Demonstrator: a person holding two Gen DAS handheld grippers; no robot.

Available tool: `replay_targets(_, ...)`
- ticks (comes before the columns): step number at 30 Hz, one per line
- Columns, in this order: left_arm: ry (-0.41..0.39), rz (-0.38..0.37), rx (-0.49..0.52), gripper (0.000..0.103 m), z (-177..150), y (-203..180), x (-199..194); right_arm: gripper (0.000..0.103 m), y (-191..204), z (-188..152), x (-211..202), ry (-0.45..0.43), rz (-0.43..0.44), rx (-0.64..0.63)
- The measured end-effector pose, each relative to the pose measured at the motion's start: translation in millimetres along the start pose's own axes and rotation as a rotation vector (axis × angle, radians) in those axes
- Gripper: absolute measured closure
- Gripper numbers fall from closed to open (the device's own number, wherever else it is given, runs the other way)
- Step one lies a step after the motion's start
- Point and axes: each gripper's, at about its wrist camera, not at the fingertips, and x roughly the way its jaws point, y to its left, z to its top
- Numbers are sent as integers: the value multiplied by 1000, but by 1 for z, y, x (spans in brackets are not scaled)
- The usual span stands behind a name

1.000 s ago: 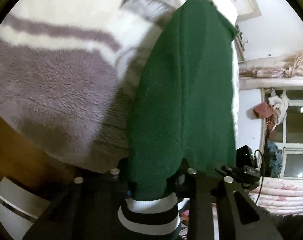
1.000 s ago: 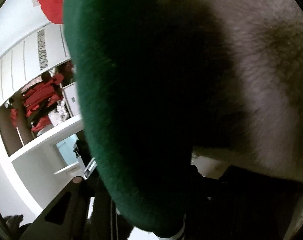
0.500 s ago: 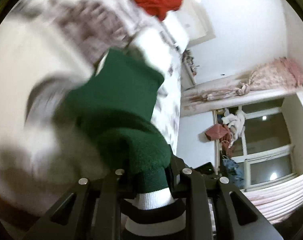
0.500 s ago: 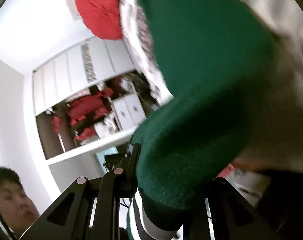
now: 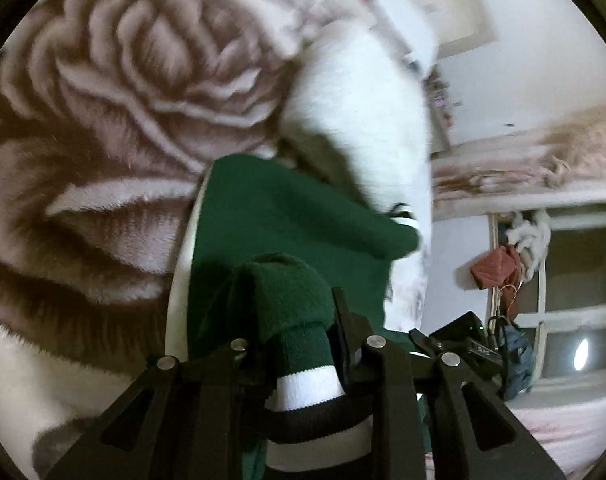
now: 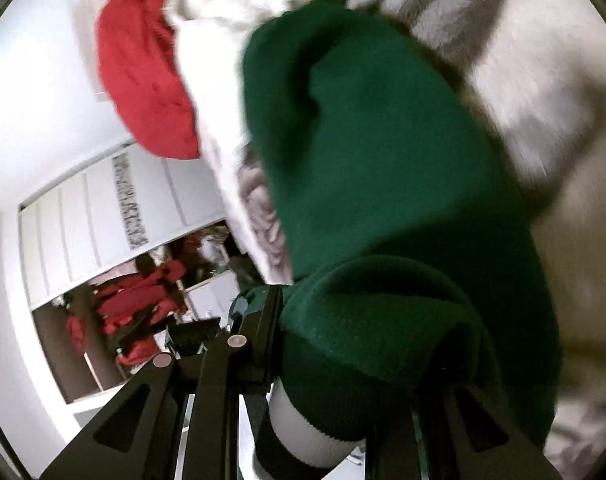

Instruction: Fold large clothes

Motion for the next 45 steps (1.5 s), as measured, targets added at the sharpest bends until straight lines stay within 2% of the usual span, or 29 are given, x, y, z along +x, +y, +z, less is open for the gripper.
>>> replay_targets(3,39,-19,-38,79,11,3,1,78,1,18,5,41,2,21)
replay_targets(5,42,-82,-37,53,12,-3,-7,66,18,24,4,60,24,3)
replay_targets(6,33,-129,-34,23,13,-6,-10,61,20,23,1,58,47,0)
replay_targets(7,-4,-180,-34,9,16,-10,-18,50,27,26,-2,52,79,-3)
replay_targets(9,-48,-222,-29,9,25,-17,-25,42,42,27,5,40,100,-18)
replay_targets(11,-74,-162,2,9,35,-21,-25,37,51,28,3,18,83,-42)
replay_targets(12,-104,-112,28,9,36,-23,-26,36,56,29,0,-5,82,-52)
replay_targets(13,-113,-59,55,9,35,-26,-25,28,56,29,-9,-32,84,-73)
replay_targets(15,-123,40,113,9,26,-31,-26,26,63,25,-30,-104,74,-127)
replay_targets(16,-136,91,145,9,17,-33,-28,24,66,23,-42,-133,42,-163)
replay_targets(17,-148,138,167,9,9,-35,-30,21,69,18,-54,-161,-28,-219)
replay_targets(19,-180,230,210,8,-11,-37,-36,17,68,3,-70,-187,-210,-361)
replay_targets(21,-227,334,240,8,-35,-32,-42,16,59,-5,-60,-135,-379,-474)
replay_targets(22,-254,384,241,8,-51,-28,-45,15,43,0,-60,-99,-414,-499)
replay_targets(23,-270,411,231,8,-59,-25,-46,14,31,4,-44,-23,-439,-529)
replay_targets(26,-331,516,162,8,-99,-6,-54,12,3,27,-3,107,-451,-572)
replay_targets(29,-368,579,86,8,-131,11,-58,0,-18,59,34,226,-362,-534)
replay_targets(31,-368,624,22,8,-152,27,-54,0,-17,69,44,249,-321,-514)
replay_targets(33,-385,611,-59,8,-171,40,-53,0,-13,67,51,271,-296,-528)
replay_targets(34,-397,603,-100,8,-181,45,-53,8,-12,65,51,278,-276,-521)
replay_targets(35,-401,603,-122,8,-185,47,-52,32,-13,63,49,278,-247,-500)
replay_targets(37,-423,599,-181,8,-195,53,-54,52,-14,58,40,241,-219,-453)
replay_targets(38,-428,598,-194,8,-198,52,-57,62,-17,51,28,195,-179,-393)
replay_targets(40,-443,598,-217,9,-205,50,-65,67,-24,34,2,109,-94,-278)
replay_targets(43,-444,599,-194,9,-218,39,-84,70,-46,-7,-42,-33,53,-109)
replay_targets(45,-425,617,-163,9,-226,33,-93,70,-79,-59,-78,-161,122,55)
